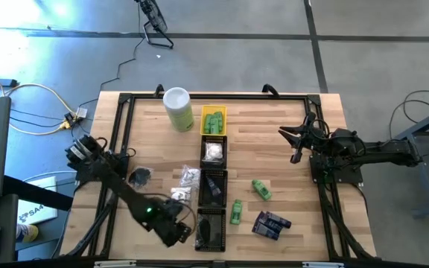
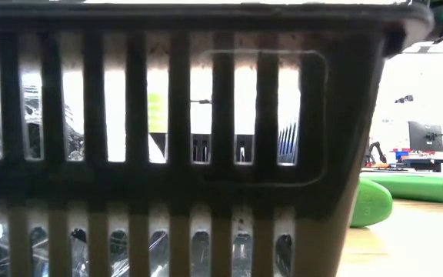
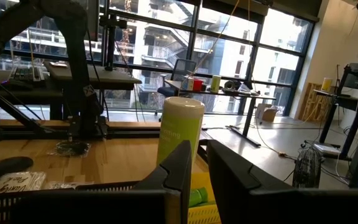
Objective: Pick & Place Travel size toiletries
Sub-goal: Put the right black hairbrush into the bottom black basket
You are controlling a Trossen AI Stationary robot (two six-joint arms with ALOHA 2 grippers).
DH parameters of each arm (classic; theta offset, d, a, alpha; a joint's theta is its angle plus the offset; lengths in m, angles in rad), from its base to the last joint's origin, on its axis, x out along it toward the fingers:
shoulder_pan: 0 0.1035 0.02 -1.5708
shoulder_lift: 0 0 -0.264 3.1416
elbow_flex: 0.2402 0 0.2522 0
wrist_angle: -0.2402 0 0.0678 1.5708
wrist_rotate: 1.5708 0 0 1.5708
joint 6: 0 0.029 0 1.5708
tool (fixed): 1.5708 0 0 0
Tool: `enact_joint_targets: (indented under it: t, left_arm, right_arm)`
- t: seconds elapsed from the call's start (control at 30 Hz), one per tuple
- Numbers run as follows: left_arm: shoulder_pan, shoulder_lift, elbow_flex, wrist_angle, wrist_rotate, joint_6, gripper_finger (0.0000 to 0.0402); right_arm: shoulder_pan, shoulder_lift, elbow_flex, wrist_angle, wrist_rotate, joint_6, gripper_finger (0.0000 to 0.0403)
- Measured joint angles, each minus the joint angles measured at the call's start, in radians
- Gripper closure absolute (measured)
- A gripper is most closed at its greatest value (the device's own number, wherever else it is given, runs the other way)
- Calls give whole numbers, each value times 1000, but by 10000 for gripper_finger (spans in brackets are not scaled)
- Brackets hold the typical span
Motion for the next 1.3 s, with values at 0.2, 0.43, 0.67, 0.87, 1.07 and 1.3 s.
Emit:
enact_joint_targets:
  t: [0.2, 0.43, 0.67, 0.87, 1.07, 1.3]
  left_arm:
    - [59, 0, 63, -145, 152, 106, 139]
    - [63, 0, 109, -407, 158, 69, 139]
    - [56, 38, 101, -364, 96, 76, 139]
    - [56, 92, 100, -403, 128, 125, 139]
    - [56, 104, 100, -431, 125, 155, 139]
    - [48, 118, 93, -418, 84, 182, 139]
  right_arm:
    - [0, 0, 0, 0, 0, 0, 357]
    - [0, 0, 0, 0, 0, -3, 357]
    - [0, 0, 0, 0, 0, -8, 357]
    - [0, 0, 0, -1, 0, -8, 357]
    - [0, 0, 0, -4, 0, -8, 357]
    - [0, 0, 0, -3, 1, -8, 357]
